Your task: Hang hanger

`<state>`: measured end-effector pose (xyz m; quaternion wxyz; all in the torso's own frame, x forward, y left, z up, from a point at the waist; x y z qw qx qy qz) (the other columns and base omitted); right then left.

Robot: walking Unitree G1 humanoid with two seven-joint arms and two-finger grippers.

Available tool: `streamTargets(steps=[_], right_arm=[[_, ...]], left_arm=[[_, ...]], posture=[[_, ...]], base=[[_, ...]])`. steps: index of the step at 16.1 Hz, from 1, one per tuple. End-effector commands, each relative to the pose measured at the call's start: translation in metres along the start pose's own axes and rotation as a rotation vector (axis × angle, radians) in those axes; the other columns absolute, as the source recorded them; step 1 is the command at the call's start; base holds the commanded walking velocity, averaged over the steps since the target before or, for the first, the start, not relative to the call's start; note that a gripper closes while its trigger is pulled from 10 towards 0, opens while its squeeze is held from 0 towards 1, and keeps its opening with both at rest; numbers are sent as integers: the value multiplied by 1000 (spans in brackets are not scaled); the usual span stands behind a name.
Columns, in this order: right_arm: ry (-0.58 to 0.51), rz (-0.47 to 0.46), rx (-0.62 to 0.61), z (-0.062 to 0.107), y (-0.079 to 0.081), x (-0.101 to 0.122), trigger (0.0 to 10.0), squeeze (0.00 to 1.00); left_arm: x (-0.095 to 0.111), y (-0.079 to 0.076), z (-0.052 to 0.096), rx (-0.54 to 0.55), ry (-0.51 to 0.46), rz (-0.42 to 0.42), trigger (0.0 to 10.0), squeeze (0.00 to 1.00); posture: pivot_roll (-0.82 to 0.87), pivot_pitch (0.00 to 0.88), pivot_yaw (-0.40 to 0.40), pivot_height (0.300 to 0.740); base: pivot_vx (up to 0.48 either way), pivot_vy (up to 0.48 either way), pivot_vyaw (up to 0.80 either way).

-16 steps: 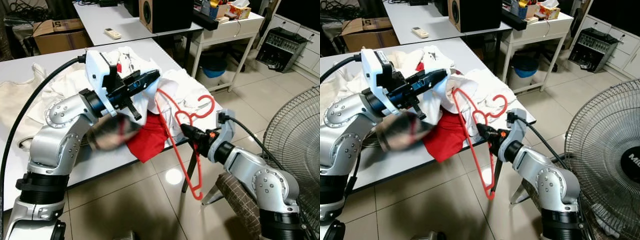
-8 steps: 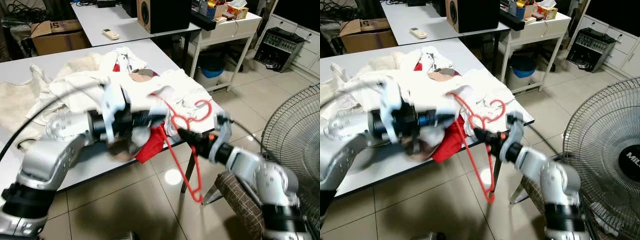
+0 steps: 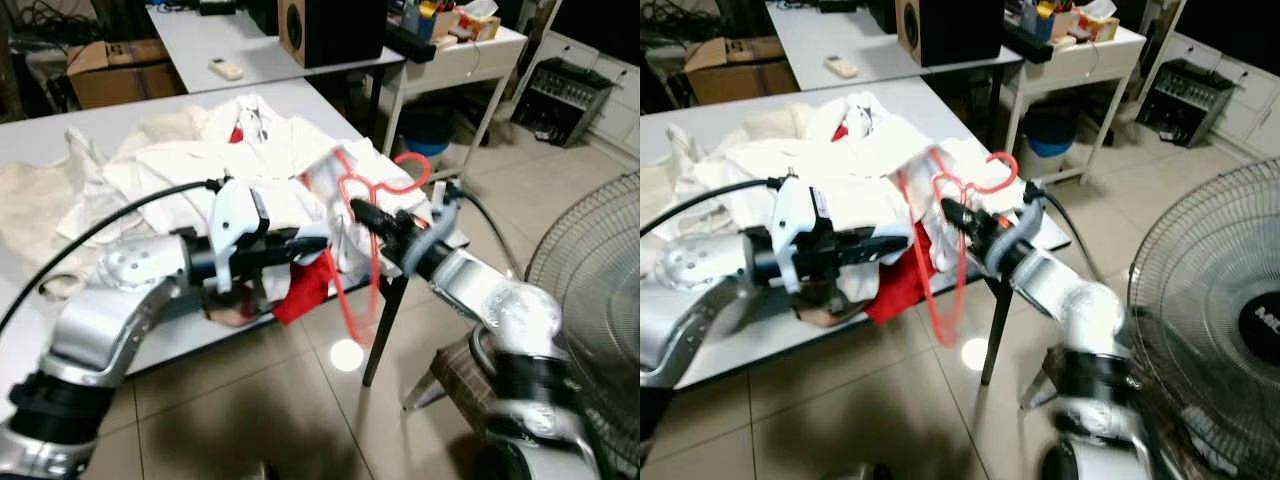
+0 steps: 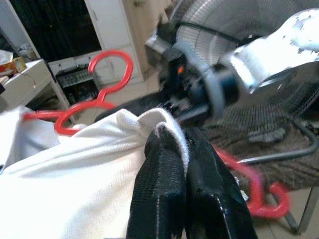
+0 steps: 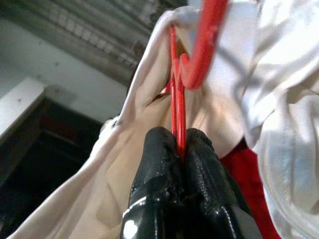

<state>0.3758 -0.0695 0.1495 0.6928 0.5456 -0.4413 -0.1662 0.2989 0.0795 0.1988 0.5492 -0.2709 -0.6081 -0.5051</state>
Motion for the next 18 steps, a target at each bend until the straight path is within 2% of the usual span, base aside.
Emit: streamTargets(steps=[1,2,4,5,7,10,12,14,16,18], right_arm=[[-82,-69,-65,-5,-10,12,10000,0],[-115,-145,-85,-15,-12,12,10000,0],[-152,-254,-53,-38,5,7,10000,0],[-172,-311,-27,-48,16,7,10000,0],[-209,-400,7,-56,27,12,10000,0],[-259,-450,23,-62,34,22,10000,0],[-315,-488,9,-64,31,33,10000,0],[-326,-505,12,-65,32,36,10000,0],[-332,-436,-40,-70,30,33,10000,0],[-361,-442,-66,-71,27,34,10000,0]], left_arm=[[7,3,-1,16,-32,-9,0,0],[7,4,-5,33,-48,-9,0,0],[-3,5,-15,68,-44,4,0,0],[-12,1,-15,55,-23,14,0,0],[-22,0,-11,68,9,25,0,0],[-31,5,3,101,27,54,0,0],[-29,-3,5,55,7,114,0,0],[-26,-10,0,29,-15,123,0,0],[-1,-12,-15,13,-155,190,0,0],[22,-16,-24,-26,-266,245,0,0]], posture=[[25,0,6,740],[27,0,8,740],[41,0,23,740],[43,0,27,740],[54,0,31,740],[60,0,28,740],[63,0,28,740],[61,0,31,740],[53,0,34,740],[49,0,38,740]], base=[[0,0,0],[0,0,0],[0,0,0],[0,0,0],[0,0,0],[0,0,0],[0,0,0],[0,0,0],[0,0,0],[0,0,0]])
Point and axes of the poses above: a point about 5 cm out from each wrist's last joint towards the gripper, its own z axis pointing back from the gripper into the wrist, its own x axis along the axis of the wrist's last joint, y = z × x, the point moved 6 cm from there along -z, pointing out of the wrist towards the gripper, and after that the axes turned 4 degrees about -z, right-handed, at the moved point
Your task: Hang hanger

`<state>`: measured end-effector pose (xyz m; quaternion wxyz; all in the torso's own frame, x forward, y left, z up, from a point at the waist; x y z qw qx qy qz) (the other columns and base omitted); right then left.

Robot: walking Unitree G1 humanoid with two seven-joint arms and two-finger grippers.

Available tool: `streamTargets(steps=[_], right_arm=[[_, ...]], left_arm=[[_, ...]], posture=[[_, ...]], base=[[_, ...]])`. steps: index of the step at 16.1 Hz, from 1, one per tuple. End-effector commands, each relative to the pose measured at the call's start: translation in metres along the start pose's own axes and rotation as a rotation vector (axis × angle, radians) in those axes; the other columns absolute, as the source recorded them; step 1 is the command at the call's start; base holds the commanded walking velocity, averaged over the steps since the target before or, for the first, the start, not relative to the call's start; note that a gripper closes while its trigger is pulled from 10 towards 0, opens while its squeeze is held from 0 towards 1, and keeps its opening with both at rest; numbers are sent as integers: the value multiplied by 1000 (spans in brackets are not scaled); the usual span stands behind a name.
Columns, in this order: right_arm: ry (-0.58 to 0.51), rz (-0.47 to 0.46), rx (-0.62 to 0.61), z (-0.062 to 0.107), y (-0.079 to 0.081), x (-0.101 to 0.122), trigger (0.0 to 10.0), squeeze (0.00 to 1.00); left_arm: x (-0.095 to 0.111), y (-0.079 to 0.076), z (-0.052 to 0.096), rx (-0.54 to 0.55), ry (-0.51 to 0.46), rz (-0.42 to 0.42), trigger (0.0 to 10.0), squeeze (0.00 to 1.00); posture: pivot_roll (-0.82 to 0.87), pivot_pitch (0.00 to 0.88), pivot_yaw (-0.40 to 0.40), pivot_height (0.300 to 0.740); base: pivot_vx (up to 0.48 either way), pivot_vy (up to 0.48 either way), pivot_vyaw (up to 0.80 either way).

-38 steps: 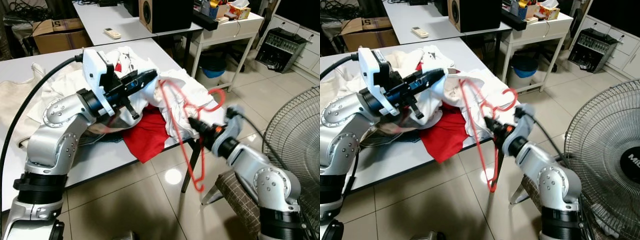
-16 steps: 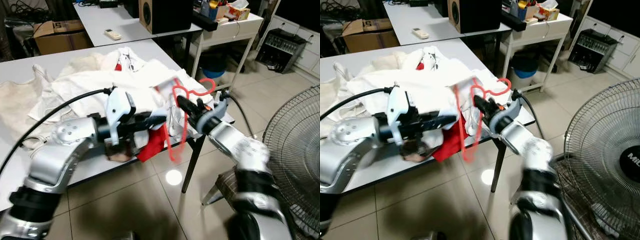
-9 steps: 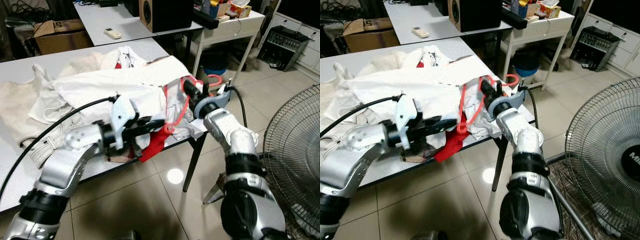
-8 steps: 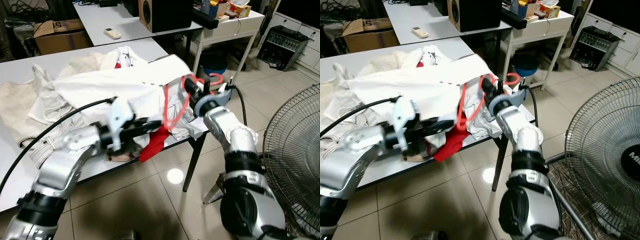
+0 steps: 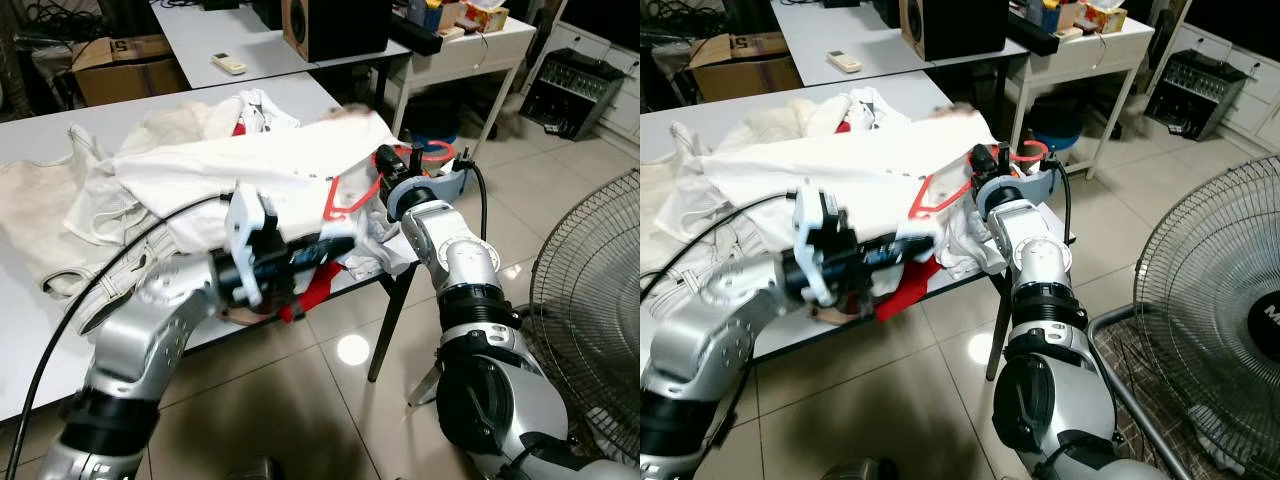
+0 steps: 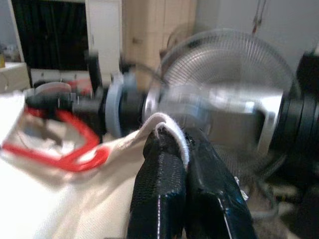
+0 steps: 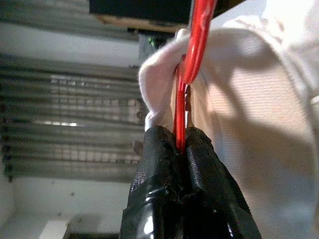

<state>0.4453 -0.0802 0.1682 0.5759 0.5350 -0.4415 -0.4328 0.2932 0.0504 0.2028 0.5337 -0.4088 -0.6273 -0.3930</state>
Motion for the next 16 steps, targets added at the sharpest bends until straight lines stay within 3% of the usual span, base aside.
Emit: streamTargets(steps=[1,3,8,9,11,12,14,16], right_arm=[[45,-53,41,-9,22,-36,10000,0],[47,-33,51,-9,25,-37,10000,0],[38,-125,125,-7,39,-25,10000,0],[32,-139,124,-7,39,-22,10000,0],[33,-147,118,-7,36,-20,10000,0],[40,-138,116,-7,35,-22,10000,0],[57,-129,113,-5,32,-28,10000,0],[66,-117,101,-5,28,-31,10000,0]], left_arm=[[20,-3,-8,-22,-83,6,0,0],[34,6,-9,13,-139,13,0,0],[-9,13,21,15,124,-50,0,0],[-16,21,30,51,171,-70,0,0],[-18,55,47,215,201,-126,0,0],[-14,67,51,275,194,-161,0,0],[8,88,54,399,87,-167,0,0],[20,83,46,371,21,-156,0,0]], posture=[[45,0,41,740],[42,0,42,740],[44,0,43,740],[44,0,40,740],[47,0,35,740],[47,0,35,740],[47,0,32,740],[47,0,32,740]], base=[[0,0,0],[0,0,0],[0,0,0],[0,0,0],[0,0,0],[0,0,0],[0,0,0],[0,0,0]])
Point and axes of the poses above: a point about 5 cm out from each wrist's last joint towards the gripper, its own z axis pointing back from the gripper into the wrist, its own x axis along the axis of the wrist's last joint, y = z × x, the point moved 6 cm from there along -z, pointing out of the wrist towards the gripper, and after that the axes turned 4 degrees about -z, right-handed, at the moved point
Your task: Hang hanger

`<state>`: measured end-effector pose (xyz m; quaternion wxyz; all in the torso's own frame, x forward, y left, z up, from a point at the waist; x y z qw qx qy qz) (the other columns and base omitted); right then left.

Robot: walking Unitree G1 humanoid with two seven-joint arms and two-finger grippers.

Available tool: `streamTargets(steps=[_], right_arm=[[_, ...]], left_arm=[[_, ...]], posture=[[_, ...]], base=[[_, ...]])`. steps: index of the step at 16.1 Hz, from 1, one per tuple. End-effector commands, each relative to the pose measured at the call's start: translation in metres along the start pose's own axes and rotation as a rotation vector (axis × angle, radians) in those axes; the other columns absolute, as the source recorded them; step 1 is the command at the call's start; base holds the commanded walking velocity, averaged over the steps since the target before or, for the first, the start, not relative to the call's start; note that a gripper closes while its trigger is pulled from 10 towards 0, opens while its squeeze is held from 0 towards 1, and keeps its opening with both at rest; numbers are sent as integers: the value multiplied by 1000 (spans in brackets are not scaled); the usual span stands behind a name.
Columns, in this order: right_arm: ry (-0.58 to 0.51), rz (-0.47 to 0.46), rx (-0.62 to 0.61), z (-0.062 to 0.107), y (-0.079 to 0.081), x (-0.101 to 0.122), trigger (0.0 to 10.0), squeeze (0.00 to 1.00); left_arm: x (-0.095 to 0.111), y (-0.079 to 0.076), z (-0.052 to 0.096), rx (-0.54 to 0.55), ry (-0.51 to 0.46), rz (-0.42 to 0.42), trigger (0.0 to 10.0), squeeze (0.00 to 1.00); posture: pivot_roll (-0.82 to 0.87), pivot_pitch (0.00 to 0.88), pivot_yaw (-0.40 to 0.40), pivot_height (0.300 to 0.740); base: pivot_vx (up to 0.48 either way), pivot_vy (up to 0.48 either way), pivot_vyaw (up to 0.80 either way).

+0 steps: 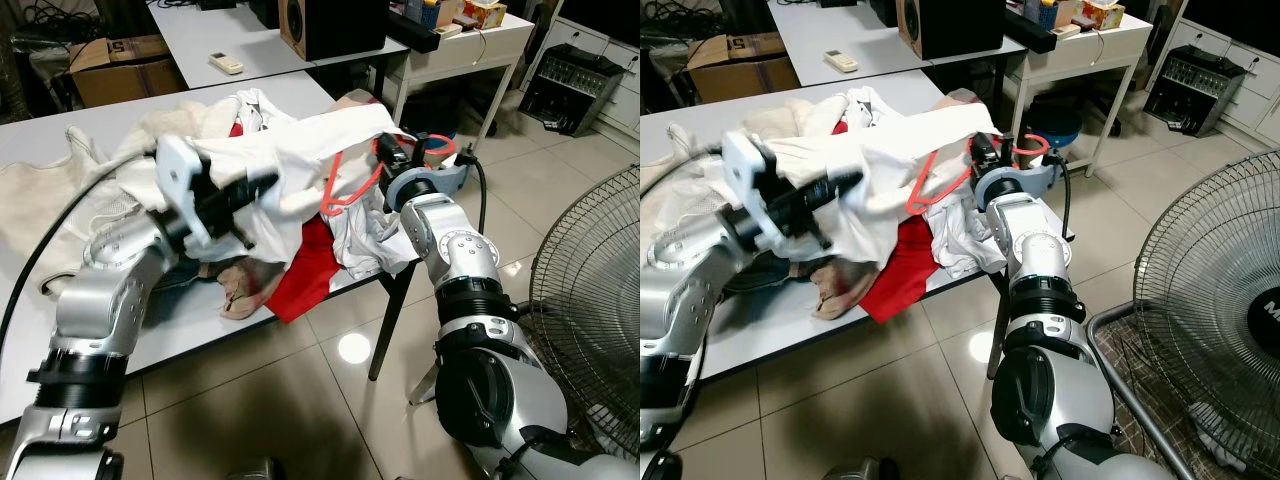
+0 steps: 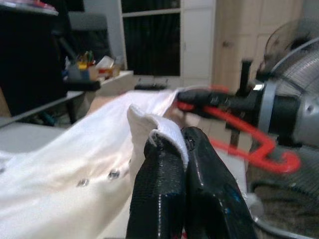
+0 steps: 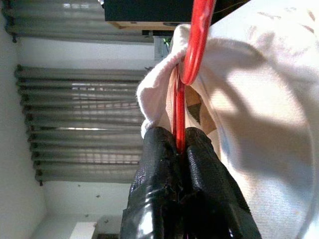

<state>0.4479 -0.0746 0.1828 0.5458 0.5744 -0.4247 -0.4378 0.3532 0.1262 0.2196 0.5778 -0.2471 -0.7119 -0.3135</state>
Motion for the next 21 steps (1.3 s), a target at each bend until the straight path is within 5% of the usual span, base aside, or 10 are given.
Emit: streamTargets(steps=[1,6,11,15,18,21], right_arm=[[46,-20,29,-3,8,-29,10000,0],[34,-43,8,-5,5,-27,10000,0],[30,30,-69,-7,-10,-32,10000,0],[5,86,-189,-4,-33,-36,10000,0],[3,28,-148,-8,-21,-42,10000,0],[33,-48,-30,-13,12,-46,10000,0]], left_arm=[[8,-16,-4,-76,-37,20,0,0],[7,-77,-10,-331,-34,85,0,0],[18,-96,-24,-365,-95,117,0,0],[18,-105,-52,-327,-100,124,0,0],[30,-139,-67,-413,-159,176,0,0],[17,-140,-74,-370,-107,150,0,0]], posture=[[46,0,33,740],[55,0,25,740],[57,0,9,740],[40,0,9,740],[23,0,19,740],[13,0,24,740]], base=[[0,0,0],[0,0,0],[0,0,0],[0,0,0],[0,0,0],[0,0,0]])
Point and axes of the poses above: a point about 5 cm out from each wrist's last joint towards the gripper, its own z axis pointing back from the gripper into the wrist, its own x axis along the axis of the wrist's last joint, y = z × x, the point moved 6 cm from there along -z, pointing out of the wrist towards the gripper, and after that the axes turned 4 degrees about -z, right-handed, at the moved point
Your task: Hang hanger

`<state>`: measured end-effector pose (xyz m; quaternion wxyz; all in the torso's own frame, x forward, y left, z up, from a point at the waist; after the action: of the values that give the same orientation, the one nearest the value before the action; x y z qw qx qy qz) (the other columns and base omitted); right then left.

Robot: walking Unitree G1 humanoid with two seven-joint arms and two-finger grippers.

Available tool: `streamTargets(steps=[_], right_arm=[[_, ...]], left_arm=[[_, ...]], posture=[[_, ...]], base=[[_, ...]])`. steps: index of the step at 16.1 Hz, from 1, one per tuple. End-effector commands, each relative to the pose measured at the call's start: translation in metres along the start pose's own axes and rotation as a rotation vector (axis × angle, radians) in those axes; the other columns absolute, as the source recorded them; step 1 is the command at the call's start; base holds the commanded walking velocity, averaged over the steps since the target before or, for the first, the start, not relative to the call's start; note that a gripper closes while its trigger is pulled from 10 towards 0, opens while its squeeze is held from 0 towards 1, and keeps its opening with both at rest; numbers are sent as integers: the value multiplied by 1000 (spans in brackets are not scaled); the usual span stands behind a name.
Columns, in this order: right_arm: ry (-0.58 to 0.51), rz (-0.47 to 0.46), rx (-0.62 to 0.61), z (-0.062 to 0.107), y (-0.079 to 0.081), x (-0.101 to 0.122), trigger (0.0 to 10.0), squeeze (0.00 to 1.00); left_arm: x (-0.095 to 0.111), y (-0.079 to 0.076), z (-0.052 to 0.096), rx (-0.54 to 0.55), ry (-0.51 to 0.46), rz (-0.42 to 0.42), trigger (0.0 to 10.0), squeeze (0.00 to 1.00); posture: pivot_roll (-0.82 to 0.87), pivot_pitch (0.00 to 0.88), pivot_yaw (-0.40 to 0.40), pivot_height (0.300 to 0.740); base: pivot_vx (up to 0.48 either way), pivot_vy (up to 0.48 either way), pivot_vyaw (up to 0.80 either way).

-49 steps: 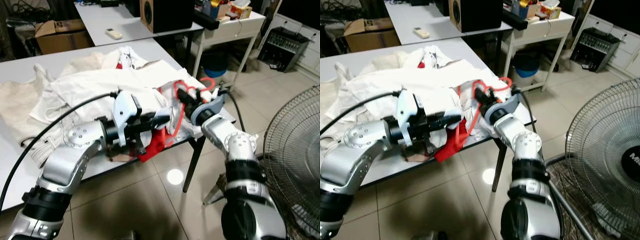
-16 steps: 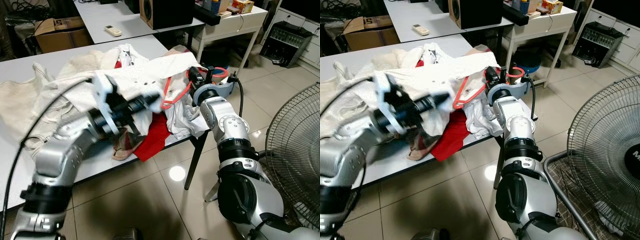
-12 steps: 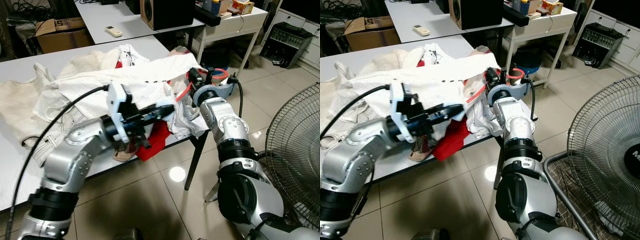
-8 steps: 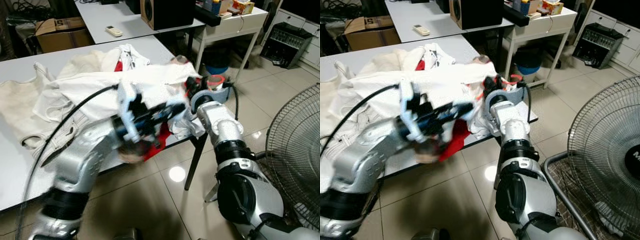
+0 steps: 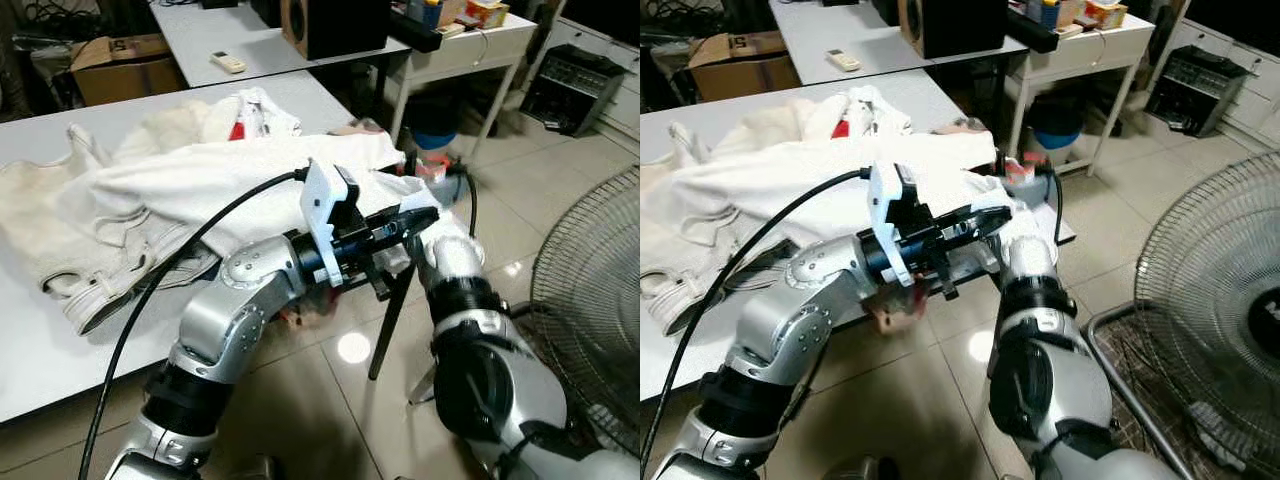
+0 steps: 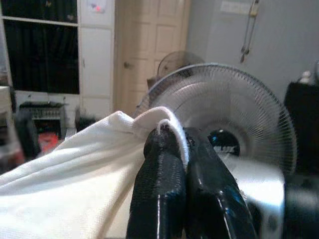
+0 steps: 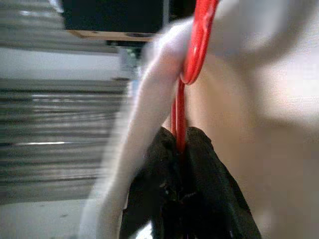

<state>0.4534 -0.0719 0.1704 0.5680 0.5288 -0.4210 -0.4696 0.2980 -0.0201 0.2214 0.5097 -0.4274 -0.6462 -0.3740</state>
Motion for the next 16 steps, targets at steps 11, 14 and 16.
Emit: streamTargets(steps=[11,14,16], right_arm=[[143,-55,141,5,34,-43,10000,0],[130,-33,136,5,31,-34,10000,0],[133,-11,134,6,30,-31,10000,0]], left_arm=[[-59,44,33,157,388,-264,10000,1000],[-52,45,57,120,403,-232,10000,1000],[-47,34,57,45,390,-234,10000,1000]], posture=[[1,0,26,740],[0,0,26,740],[7,0,18,740]], base=[[0,0,0],[0,0,0],[0,0,0]])
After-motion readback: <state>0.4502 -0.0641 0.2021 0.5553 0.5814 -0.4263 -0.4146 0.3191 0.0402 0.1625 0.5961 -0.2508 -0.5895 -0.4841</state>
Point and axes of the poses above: a point about 5 cm out from each wrist's last joint towards the gripper, its own z axis pointing back from the gripper into the wrist, its own x axis along the axis of the wrist's last joint, y = z × x, the point moved 6 cm from there along -z, pointing out of the wrist towards the gripper, and after that the axes turned 4 degrees about -z, right-handed, at the moved point
